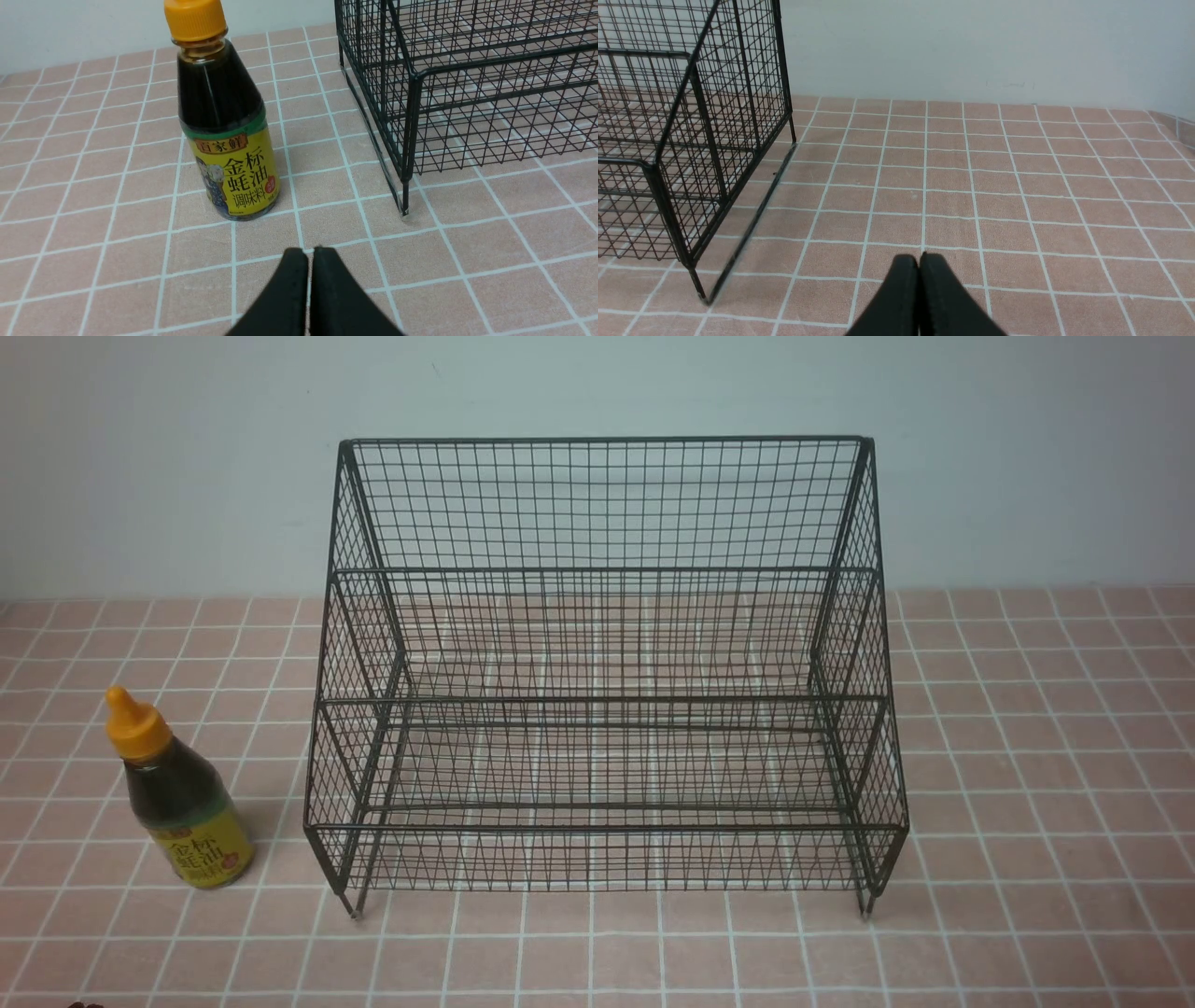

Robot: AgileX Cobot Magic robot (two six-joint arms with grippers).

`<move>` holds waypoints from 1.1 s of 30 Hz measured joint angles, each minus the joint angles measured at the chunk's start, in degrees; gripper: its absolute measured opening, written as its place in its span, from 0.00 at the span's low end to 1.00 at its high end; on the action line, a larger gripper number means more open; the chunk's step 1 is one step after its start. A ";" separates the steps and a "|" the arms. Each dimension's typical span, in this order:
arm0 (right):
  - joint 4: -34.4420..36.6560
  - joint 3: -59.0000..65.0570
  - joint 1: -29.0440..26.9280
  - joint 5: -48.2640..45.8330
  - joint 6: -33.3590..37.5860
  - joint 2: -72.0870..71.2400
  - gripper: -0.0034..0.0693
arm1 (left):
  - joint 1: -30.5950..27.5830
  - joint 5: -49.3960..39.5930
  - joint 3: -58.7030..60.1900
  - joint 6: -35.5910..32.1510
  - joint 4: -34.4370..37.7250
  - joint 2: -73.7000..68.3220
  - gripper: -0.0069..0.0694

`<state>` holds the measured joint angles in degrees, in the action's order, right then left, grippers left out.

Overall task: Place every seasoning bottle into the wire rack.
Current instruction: Use the left arm to grab the condiment bottle closest to it

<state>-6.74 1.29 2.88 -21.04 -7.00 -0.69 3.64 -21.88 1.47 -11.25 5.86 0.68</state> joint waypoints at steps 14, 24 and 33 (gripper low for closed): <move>0.00 0.00 0.00 0.00 0.00 0.00 0.03 | 0.00 23.74 0.19 5.23 16.96 0.00 0.08; 0.00 0.00 0.00 0.00 0.00 0.00 0.03 | -0.04 47.86 -0.43 3.47 18.08 -2.51 0.08; 0.00 0.00 0.00 0.00 0.00 0.00 0.03 | -0.04 45.47 -13.60 2.36 13.29 -26.55 0.08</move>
<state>-6.74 1.29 2.88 -21.04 -7.00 -0.69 3.60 23.59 -12.13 -8.89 19.15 -25.88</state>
